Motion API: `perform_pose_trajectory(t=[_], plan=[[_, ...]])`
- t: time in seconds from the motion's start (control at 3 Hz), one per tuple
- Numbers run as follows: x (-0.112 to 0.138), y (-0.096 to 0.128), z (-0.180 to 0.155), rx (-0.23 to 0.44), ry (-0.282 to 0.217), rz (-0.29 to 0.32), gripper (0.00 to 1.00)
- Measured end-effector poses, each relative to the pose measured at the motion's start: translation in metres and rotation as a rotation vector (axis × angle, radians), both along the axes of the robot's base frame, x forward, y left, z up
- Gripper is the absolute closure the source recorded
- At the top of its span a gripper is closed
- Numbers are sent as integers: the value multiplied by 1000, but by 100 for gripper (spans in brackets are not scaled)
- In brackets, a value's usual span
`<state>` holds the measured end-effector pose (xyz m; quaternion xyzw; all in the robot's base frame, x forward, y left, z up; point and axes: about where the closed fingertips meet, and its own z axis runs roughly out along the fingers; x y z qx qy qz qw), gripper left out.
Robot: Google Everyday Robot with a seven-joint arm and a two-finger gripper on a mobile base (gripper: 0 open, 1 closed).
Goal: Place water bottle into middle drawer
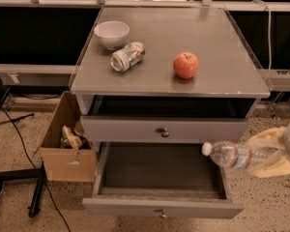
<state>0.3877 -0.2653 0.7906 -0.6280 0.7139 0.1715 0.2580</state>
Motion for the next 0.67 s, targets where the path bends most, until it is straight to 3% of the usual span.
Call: perform_pose_trajectory(t=[0.33, 0.67], plan=[[0, 21, -26, 33, -46, 37, 100], [5, 42, -52, -13, -126, 51, 100]])
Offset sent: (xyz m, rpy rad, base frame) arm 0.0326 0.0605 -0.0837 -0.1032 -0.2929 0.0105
